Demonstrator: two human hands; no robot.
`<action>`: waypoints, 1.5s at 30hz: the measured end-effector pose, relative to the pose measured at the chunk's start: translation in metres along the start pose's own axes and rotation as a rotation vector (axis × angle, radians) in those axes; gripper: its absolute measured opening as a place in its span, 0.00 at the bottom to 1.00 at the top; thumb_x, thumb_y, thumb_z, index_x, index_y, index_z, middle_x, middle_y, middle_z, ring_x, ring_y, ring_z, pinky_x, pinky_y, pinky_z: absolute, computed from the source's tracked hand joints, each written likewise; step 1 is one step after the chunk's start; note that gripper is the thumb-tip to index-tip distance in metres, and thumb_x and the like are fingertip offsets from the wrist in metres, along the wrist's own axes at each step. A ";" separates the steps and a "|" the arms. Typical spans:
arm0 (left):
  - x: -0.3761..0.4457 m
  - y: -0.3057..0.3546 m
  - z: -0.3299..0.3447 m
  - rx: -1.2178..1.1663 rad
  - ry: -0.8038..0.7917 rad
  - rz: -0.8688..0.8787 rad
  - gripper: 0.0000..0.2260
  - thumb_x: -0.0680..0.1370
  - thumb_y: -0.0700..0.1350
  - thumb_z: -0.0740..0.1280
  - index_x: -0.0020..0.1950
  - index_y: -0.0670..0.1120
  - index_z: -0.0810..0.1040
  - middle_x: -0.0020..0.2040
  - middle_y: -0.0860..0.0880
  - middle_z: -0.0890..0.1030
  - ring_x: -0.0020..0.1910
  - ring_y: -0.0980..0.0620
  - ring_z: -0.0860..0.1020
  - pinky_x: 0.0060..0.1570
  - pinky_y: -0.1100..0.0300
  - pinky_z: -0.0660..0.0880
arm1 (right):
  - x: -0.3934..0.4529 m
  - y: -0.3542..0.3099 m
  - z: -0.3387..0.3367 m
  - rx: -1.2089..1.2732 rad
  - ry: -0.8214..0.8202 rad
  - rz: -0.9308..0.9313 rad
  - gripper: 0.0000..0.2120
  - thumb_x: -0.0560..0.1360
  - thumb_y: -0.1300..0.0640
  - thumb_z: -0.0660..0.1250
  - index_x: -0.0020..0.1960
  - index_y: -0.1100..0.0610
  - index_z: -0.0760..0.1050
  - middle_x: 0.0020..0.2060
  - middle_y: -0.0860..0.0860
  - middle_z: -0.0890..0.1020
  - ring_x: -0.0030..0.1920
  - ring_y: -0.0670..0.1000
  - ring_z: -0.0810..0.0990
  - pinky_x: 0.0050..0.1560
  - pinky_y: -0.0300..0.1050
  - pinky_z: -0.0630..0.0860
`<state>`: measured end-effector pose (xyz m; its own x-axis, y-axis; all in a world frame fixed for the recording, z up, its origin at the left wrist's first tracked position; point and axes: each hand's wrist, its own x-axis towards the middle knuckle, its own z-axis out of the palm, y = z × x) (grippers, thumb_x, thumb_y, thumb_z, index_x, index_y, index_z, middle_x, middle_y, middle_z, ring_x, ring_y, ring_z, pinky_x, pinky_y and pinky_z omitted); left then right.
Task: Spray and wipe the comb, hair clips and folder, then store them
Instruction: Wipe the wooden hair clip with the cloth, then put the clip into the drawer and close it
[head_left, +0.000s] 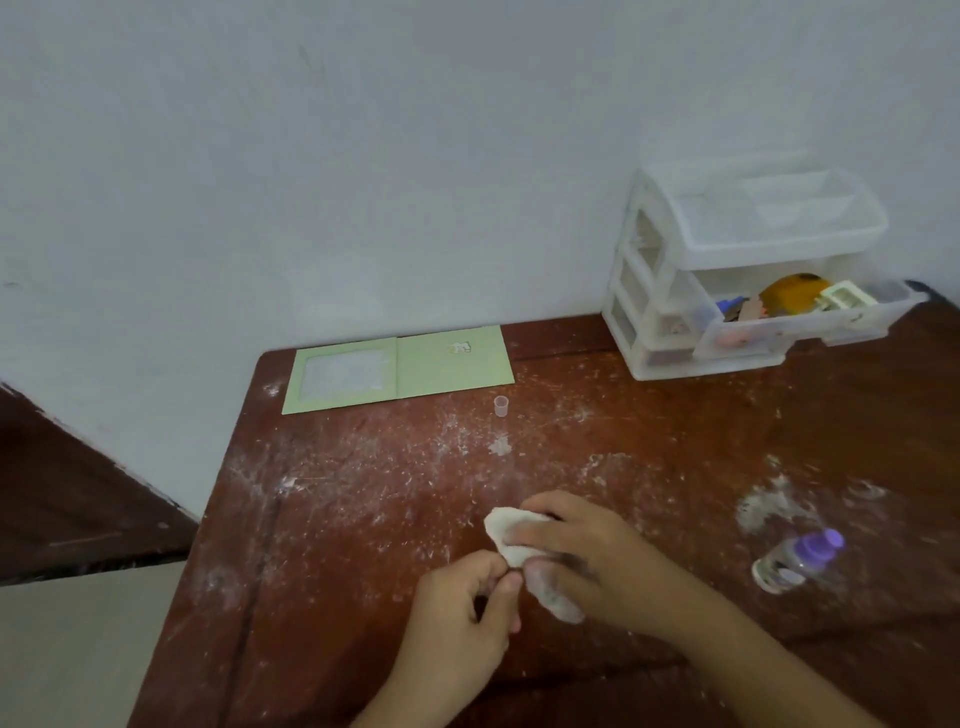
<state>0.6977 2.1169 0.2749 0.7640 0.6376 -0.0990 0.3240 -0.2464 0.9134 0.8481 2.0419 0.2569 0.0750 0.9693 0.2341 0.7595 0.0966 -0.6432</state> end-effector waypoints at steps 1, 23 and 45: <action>0.000 -0.001 0.000 0.016 -0.022 -0.002 0.16 0.76 0.38 0.62 0.30 0.51 0.72 0.22 0.57 0.76 0.22 0.61 0.73 0.27 0.71 0.68 | -0.001 -0.001 0.001 0.027 0.000 0.039 0.21 0.71 0.46 0.54 0.57 0.53 0.76 0.49 0.36 0.69 0.47 0.32 0.69 0.45 0.23 0.65; 0.056 -0.049 -0.011 -0.004 -0.040 -0.229 0.15 0.77 0.39 0.61 0.33 0.53 0.74 0.24 0.54 0.77 0.22 0.62 0.74 0.26 0.71 0.68 | -0.007 0.056 0.017 -0.166 0.527 0.934 0.12 0.76 0.61 0.62 0.58 0.60 0.75 0.54 0.56 0.76 0.50 0.49 0.72 0.46 0.37 0.63; 0.216 0.142 0.154 0.246 0.306 0.374 0.08 0.76 0.42 0.64 0.52 0.43 0.81 0.45 0.51 0.82 0.40 0.57 0.75 0.40 0.75 0.67 | -0.041 0.179 -0.199 -0.559 0.893 0.399 0.20 0.69 0.52 0.59 0.48 0.67 0.79 0.46 0.62 0.82 0.49 0.61 0.80 0.56 0.54 0.68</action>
<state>0.9942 2.1072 0.3225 0.6670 0.6478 0.3681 0.2099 -0.6374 0.7414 1.1094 1.9740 0.2773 0.6427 0.3773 0.6668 0.7437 -0.5164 -0.4246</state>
